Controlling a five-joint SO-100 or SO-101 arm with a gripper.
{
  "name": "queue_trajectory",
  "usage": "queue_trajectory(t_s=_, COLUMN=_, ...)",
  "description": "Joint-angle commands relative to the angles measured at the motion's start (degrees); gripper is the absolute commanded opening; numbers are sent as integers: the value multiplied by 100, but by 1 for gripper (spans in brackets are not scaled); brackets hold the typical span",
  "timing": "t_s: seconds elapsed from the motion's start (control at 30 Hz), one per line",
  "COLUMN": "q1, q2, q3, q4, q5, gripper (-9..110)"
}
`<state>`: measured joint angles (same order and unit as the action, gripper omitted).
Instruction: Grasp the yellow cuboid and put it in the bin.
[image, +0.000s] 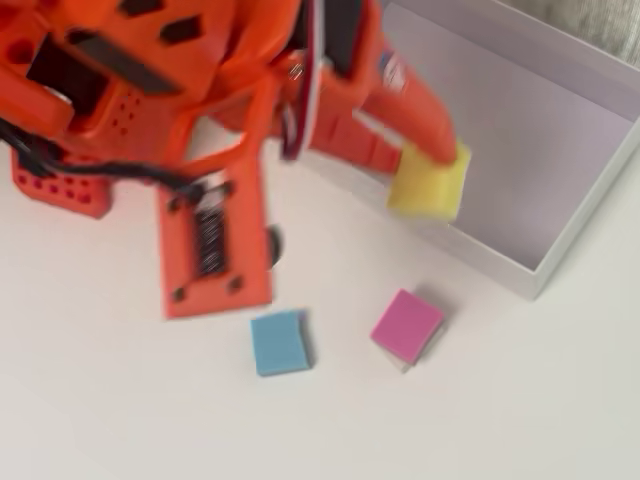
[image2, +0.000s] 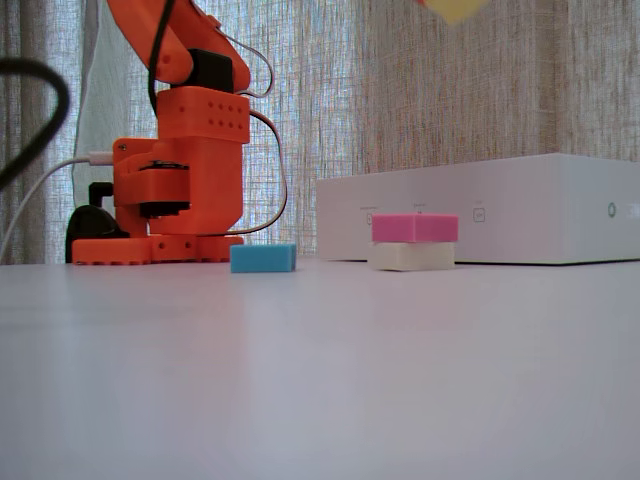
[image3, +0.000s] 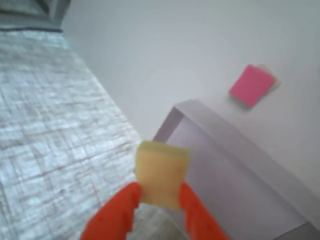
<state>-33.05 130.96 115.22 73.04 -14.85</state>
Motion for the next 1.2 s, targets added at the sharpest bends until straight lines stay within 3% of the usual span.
queue_trajectory(t_s=0.0, q1=-422, q2=-281, q3=264, q4=-343, q5=-123, gripper=-8)
queue_trajectory(t_s=0.13, q1=-536, q2=-536, q3=1107, q4=-642, q5=-229, gripper=-6)
queue_trajectory(t_s=0.33, q1=-712, q2=-264, q3=2004, q4=-993, q5=-185, gripper=39)
queue_trajectory(t_s=0.4, q1=-747, q2=-202, q3=2013, q4=-1239, q5=-185, gripper=48)
queue_trajectory(t_s=0.6, q1=-466, q2=149, q3=1582, q4=-2083, q5=-176, gripper=45)
queue_trajectory(t_s=0.77, q1=694, q2=932, q3=1063, q4=-2777, q5=-79, gripper=43)
queue_trajectory(t_s=0.9, q1=1828, q2=1617, q3=773, q4=-3032, q5=44, gripper=32)
queue_trajectory(t_s=1.17, q1=3322, q2=3551, q3=2285, q4=-2443, q5=255, gripper=32)
